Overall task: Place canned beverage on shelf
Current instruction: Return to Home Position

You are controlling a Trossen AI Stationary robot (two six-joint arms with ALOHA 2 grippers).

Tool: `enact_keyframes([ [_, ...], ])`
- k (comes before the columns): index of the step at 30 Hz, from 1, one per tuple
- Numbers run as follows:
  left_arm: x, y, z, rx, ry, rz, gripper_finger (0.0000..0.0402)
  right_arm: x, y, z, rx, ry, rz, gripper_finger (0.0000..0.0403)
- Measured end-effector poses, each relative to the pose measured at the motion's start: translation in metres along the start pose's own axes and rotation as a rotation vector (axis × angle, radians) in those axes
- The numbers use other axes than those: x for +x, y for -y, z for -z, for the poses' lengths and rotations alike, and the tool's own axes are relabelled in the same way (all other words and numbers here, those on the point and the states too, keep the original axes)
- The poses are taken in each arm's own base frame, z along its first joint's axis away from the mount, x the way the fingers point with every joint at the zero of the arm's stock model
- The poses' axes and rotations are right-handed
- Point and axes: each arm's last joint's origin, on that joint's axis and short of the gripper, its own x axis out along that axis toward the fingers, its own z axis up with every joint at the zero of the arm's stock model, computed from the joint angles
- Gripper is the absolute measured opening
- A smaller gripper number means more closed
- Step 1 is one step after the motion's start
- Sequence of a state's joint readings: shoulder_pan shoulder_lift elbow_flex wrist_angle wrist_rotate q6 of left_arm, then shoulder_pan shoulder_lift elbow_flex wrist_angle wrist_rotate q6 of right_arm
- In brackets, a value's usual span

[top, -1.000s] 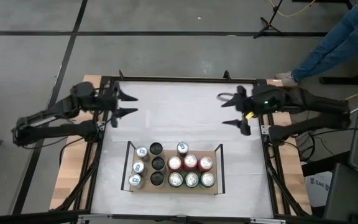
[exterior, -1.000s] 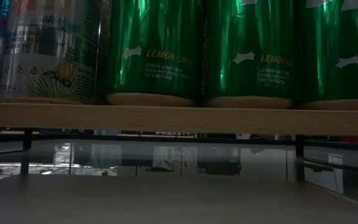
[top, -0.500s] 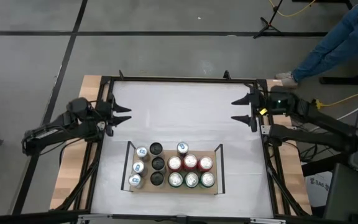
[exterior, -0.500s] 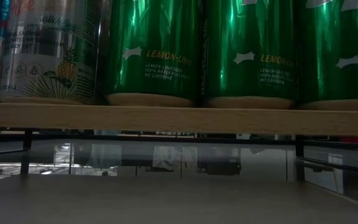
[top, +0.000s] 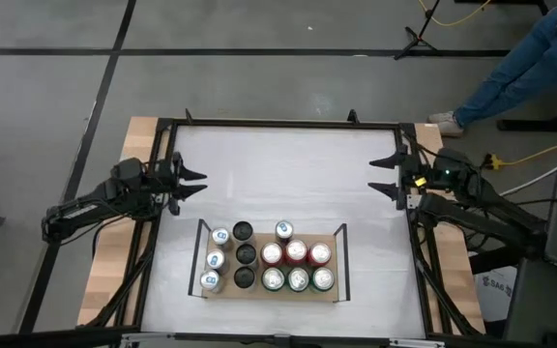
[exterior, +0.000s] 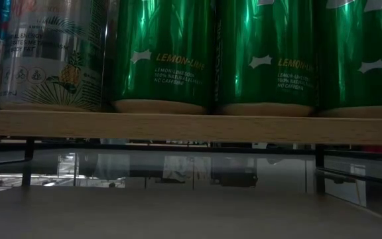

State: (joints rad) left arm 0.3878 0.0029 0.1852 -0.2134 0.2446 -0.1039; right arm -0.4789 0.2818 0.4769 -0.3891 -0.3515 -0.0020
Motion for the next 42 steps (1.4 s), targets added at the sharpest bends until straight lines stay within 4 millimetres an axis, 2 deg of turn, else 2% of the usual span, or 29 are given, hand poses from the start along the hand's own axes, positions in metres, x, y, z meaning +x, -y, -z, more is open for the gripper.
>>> enact_keyframes([
  [5, 0.007, -0.003, 0.009, 0.019, 0.069, 0.007, 0.0131, -0.005, -0.002, 0.01, -0.012, 0.045, 0.0, 0.0312],
  [13, 0.015, -0.008, 0.032, -0.001, 0.079, -0.019, 0.0131, -0.001, 0.0, 0.025, -0.033, 0.105, 0.001, 0.0312],
  [20, 0.015, -0.009, 0.032, 0.019, 0.098, -0.04, 0.0131, 0.01, 0.004, 0.041, -0.022, 0.14, -0.001, 0.0303],
  [25, 0.015, -0.009, 0.032, 0.022, 0.099, -0.041, 0.0131, 0.017, 0.006, 0.053, -0.004, 0.144, -0.002, 0.0266],
  [31, 0.015, -0.009, 0.032, 0.022, 0.101, -0.06, 0.0126, 0.023, 0.008, 0.066, 0.008, 0.177, -0.005, 0.0204],
  [42, 0.015, -0.01, 0.033, 0.026, 0.093, -0.078, 0.0076, 0.032, 0.013, 0.09, 0.04, 0.21, 0.046, 0.0099],
])
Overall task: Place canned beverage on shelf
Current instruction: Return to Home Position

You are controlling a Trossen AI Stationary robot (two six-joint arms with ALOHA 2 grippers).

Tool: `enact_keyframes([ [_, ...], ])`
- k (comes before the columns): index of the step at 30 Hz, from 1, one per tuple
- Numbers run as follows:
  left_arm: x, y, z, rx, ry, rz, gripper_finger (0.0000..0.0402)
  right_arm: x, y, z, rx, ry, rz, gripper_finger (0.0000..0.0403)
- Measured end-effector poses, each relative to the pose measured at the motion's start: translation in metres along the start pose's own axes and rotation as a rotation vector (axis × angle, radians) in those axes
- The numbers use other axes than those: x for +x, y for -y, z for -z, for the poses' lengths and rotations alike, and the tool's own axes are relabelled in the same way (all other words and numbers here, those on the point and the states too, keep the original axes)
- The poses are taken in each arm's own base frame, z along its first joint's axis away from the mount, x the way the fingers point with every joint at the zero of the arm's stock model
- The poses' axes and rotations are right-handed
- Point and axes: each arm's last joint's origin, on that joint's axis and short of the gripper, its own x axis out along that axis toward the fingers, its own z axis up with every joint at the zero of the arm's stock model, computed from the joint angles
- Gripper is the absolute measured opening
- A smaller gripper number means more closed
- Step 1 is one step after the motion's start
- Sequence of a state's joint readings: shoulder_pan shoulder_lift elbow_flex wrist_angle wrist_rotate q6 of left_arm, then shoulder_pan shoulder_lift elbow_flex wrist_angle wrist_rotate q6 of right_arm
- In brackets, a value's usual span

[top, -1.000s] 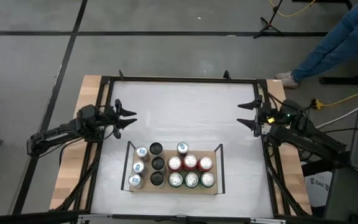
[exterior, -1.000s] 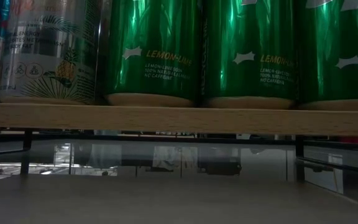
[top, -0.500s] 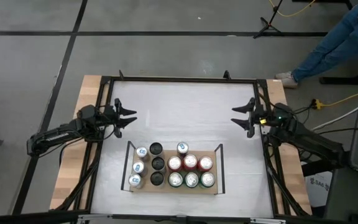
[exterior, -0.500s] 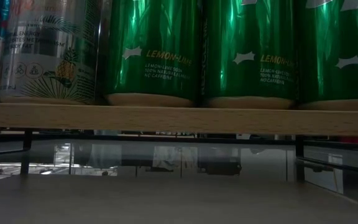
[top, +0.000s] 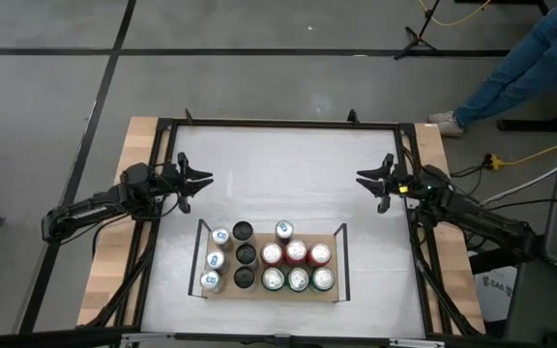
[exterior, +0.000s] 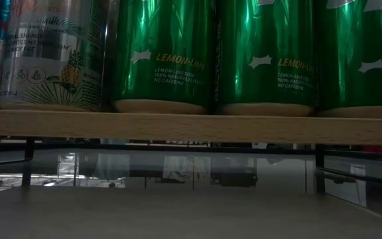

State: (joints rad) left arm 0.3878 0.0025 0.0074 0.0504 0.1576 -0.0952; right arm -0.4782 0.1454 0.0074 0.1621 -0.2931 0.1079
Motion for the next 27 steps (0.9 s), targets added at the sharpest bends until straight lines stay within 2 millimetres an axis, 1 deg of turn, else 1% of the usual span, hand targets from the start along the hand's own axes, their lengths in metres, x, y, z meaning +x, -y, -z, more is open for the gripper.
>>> enact_keyframes([
  [6, 0.0, -0.001, 0.001, 0.021, -0.01, -0.017, 0.0052, 0.0, 0.001, 0.002, -0.017, -0.017, 0.015, 0.0067],
  [10, 0.0, -0.001, 0.001, 0.064, -0.012, -0.02, 0.0039, 0.0, 0.001, 0.008, -0.007, -0.078, 0.03, 0.0055],
  [15, 0.0, -0.001, 0.002, 0.078, -0.016, -0.045, 0.003, 0.0, 0.002, 0.01, -0.005, -0.097, 0.06, 0.0051],
  [20, 0.0, -0.003, 0.003, 0.076, -0.026, -0.099, 0.0031, -0.001, 0.005, 0.011, -0.005, -0.102, 0.15, 0.0051],
  [27, 0.0, -0.003, 0.003, 0.076, -0.026, -0.099, 0.0032, -0.001, 0.005, 0.011, -0.006, -0.102, 0.162, 0.0051],
])
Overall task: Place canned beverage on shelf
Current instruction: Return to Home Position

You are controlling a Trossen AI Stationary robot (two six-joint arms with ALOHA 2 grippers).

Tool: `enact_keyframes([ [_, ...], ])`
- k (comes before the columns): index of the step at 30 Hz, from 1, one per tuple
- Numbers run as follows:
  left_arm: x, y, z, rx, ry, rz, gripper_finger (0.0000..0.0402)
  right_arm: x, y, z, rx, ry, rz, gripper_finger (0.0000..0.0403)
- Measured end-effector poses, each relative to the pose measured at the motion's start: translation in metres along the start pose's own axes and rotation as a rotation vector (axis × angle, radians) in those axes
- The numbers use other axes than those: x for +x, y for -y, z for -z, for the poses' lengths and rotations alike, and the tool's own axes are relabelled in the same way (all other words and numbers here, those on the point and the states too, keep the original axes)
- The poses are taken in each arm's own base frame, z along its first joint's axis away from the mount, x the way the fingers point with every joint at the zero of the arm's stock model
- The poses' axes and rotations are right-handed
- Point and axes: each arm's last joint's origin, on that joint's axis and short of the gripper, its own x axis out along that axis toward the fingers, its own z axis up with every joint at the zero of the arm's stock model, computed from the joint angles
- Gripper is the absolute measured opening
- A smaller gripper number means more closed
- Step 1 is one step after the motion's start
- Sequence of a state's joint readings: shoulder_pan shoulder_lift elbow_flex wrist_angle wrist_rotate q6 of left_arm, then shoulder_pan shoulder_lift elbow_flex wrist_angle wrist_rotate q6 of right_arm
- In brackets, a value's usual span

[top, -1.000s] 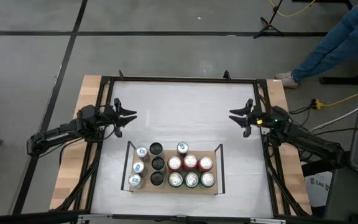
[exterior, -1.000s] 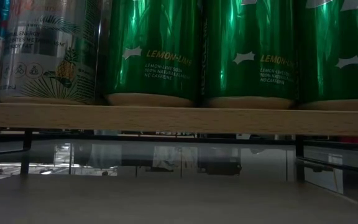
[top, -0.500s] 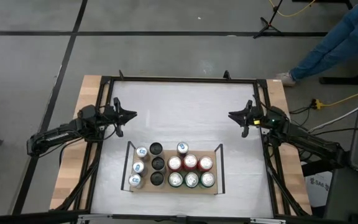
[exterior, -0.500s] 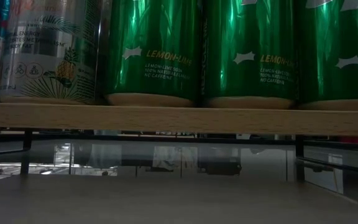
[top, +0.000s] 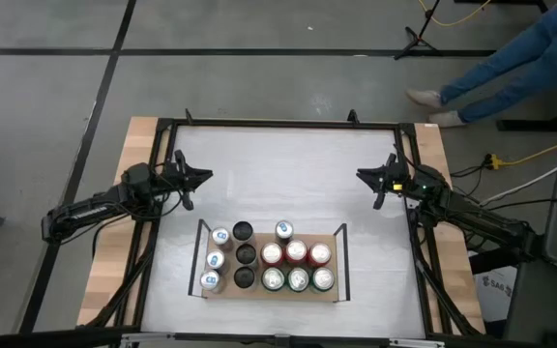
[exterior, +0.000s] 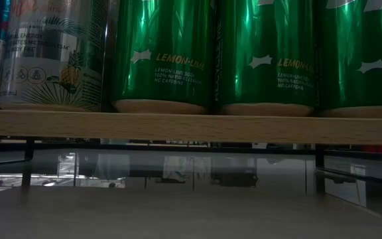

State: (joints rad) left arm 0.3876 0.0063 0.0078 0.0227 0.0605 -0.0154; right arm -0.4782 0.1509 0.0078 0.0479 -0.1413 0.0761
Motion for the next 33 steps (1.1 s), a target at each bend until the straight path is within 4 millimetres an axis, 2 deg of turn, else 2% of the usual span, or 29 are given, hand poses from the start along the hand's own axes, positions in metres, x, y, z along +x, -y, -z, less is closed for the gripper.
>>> enact_keyframes([
  [13, 0.0, 0.0, 0.0, 0.0, -0.001, 0.002, 0.0032, 0.0, 0.0, 0.0, 0.0, 0.0, -0.001, 0.0051],
  [21, 0.0, 0.006, 0.0, -0.002, -0.001, 0.066, 0.0032, -0.001, -0.001, -0.001, -0.003, 0.018, -0.006, 0.0051],
  [33, -0.001, 0.014, 0.0, -0.004, 0.001, 0.145, 0.0032, -0.005, -0.02, -0.004, -0.022, 0.062, -0.178, 0.0051],
])
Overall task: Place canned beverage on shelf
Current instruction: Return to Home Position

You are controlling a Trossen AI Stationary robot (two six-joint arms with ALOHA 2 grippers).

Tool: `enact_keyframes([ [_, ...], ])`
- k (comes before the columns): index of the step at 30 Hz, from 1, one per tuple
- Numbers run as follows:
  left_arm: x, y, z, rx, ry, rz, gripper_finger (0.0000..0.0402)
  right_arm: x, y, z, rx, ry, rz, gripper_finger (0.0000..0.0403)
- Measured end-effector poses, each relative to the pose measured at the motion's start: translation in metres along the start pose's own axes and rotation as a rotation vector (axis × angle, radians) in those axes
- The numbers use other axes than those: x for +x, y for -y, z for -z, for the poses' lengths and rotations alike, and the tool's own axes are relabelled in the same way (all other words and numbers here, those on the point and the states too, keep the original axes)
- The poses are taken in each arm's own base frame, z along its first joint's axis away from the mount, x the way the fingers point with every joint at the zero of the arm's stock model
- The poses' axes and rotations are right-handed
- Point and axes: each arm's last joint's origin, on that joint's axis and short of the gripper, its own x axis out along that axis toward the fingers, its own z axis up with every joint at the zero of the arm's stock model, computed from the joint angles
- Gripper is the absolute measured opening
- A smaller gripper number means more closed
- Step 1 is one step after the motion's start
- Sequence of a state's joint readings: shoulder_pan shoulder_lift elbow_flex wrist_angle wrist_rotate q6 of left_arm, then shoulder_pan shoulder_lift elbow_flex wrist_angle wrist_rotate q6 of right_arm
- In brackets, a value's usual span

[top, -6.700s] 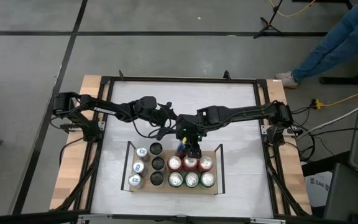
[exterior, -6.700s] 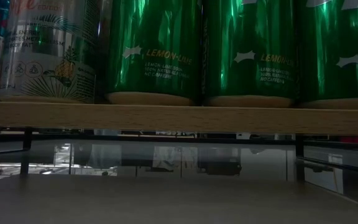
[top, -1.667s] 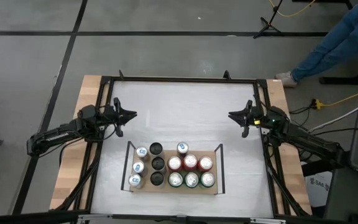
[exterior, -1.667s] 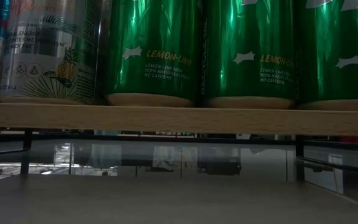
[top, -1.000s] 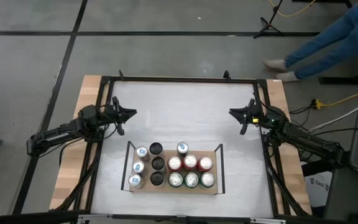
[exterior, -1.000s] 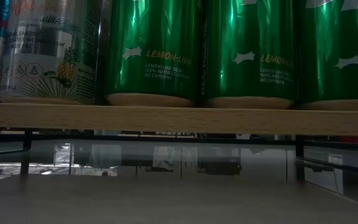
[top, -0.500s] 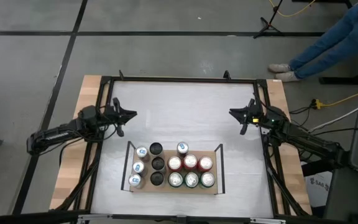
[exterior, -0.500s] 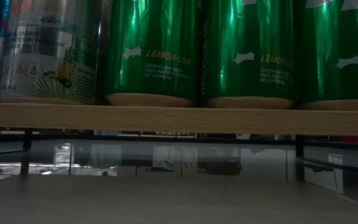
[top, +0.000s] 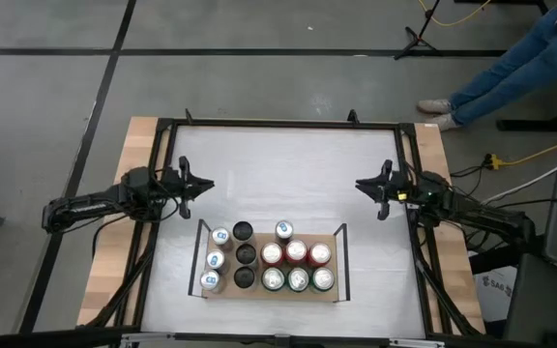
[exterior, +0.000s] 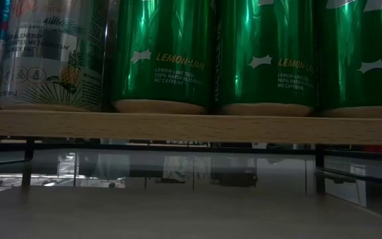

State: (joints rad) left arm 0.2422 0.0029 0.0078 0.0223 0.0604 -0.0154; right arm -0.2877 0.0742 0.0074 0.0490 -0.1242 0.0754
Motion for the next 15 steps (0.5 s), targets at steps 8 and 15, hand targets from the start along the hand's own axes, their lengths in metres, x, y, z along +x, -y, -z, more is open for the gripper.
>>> enact_keyframes([
  [8, 0.0, 0.001, 0.0, 0.0, 0.0, 0.01, 0.0032, 0.0003, -0.0042, 0.0003, -0.001, -0.003, -0.041, 0.0051],
  [15, 0.0, 0.001, -0.0001, 0.0, 0.001, 0.01, 0.0032, 0.0002, -0.0042, 0.0002, -0.001, -0.002, -0.042, 0.0051],
])
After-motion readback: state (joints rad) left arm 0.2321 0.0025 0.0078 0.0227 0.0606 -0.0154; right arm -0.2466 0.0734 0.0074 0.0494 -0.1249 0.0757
